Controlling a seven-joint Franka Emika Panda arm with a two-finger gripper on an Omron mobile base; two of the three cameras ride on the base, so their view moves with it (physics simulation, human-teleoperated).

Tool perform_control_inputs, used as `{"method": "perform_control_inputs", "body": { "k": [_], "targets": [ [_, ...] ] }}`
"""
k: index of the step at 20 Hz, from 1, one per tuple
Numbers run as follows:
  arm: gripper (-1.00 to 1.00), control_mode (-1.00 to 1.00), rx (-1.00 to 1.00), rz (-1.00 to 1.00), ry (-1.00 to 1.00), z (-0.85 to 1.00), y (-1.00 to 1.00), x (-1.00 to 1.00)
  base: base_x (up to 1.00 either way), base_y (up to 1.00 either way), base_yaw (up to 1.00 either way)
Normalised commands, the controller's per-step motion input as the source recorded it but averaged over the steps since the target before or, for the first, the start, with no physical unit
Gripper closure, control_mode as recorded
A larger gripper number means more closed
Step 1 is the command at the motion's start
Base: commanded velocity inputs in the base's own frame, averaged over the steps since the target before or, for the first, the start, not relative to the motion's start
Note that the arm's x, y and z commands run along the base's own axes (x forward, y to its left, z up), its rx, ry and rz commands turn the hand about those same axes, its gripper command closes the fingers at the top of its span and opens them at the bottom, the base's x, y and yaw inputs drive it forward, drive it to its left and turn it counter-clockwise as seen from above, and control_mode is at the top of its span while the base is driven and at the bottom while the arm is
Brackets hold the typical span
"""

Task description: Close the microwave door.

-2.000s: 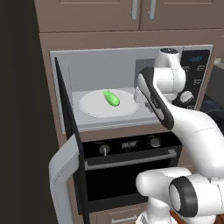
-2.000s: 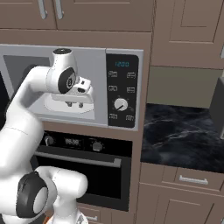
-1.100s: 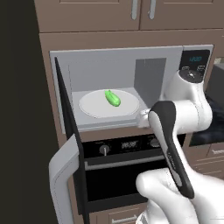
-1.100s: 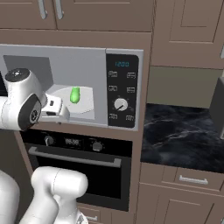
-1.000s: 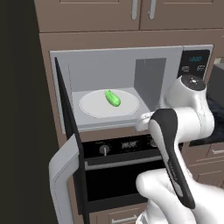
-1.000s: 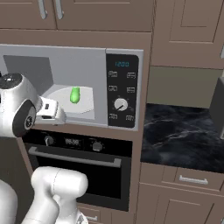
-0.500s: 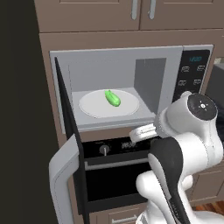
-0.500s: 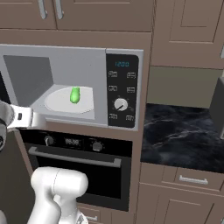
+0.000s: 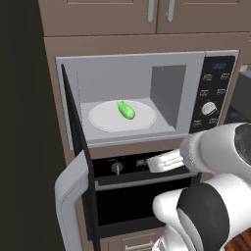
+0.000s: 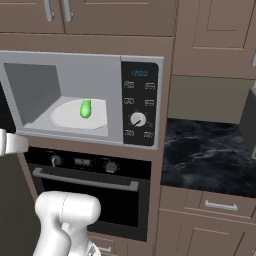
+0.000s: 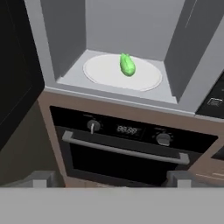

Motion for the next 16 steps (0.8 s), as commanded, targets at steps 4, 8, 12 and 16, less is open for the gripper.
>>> {"method": "perform_control_inputs", "body": {
  "k": [4, 8, 12, 16],
  "targets": [
    [-1.0, -1.0, 0.0, 0.02, -0.21, 0.0, 0.18, -0.67, 0.0, 0.0, 0.0],
    [-1.0, -1.0, 0.0, 0.02, -0.2, 0.0, 0.14, -0.63, 0.0, 0.0, 0.0],
    [-1.0, -1.0, 0.0, 0.02, -0.25, 0.0, 0.3, -0.53, 0.0, 0.0, 0.0],
    [-1.0, -1.0, 0.0, 0.01, -0.32, 0.0, 0.46, -0.15, 0.0, 0.0, 0.0]
  ]
}}
